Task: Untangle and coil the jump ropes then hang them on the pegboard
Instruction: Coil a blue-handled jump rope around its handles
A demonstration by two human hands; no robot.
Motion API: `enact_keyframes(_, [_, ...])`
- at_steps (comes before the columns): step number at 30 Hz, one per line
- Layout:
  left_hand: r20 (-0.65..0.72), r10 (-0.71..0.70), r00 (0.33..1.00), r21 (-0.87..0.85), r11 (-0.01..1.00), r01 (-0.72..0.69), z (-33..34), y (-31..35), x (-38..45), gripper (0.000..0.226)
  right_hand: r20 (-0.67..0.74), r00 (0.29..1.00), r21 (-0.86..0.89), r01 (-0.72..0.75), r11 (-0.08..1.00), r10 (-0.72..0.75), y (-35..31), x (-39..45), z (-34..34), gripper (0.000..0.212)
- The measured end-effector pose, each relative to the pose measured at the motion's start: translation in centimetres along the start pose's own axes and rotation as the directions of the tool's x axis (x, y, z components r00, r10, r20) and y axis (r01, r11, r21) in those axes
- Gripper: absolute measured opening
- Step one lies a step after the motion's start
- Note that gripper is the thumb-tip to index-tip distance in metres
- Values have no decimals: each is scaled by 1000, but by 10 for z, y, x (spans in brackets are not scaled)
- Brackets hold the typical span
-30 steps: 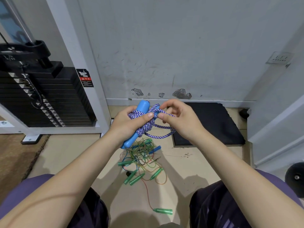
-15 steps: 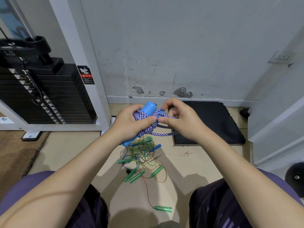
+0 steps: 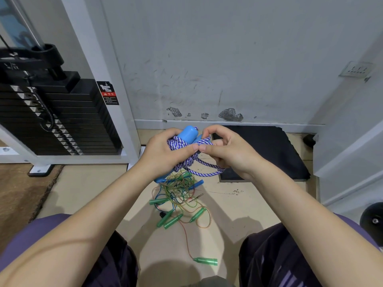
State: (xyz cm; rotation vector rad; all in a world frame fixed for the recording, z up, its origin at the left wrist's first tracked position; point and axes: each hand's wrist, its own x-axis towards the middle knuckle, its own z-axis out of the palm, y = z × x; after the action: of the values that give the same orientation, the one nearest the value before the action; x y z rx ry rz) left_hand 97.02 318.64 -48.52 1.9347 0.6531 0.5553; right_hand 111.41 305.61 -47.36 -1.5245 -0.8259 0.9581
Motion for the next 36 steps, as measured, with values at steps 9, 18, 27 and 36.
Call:
enact_keyframes(9, [75, -107, 991, -215, 969, 121, -3, 4, -1, 29, -23, 999, 24, 39, 999, -38, -4, -3, 0, 20])
enact_keyframes(18, [178, -218, 960, -441, 854, 276, 1, 12, -5, 22, -213, 912, -367, 259, 893, -351, 8, 2, 6, 15])
enact_keyframes(27, [141, -220, 965, -390, 884, 259, 5, 2, -2, 49, -163, 972, -77, 160, 984, -170, 3, -1, 8, 14])
enact_keyframes(36, [97, -227, 969, -382, 891, 247, 8, -2, 0, 52, -217, 966, -16, 139, 990, -139, 7, -1, 14, 16])
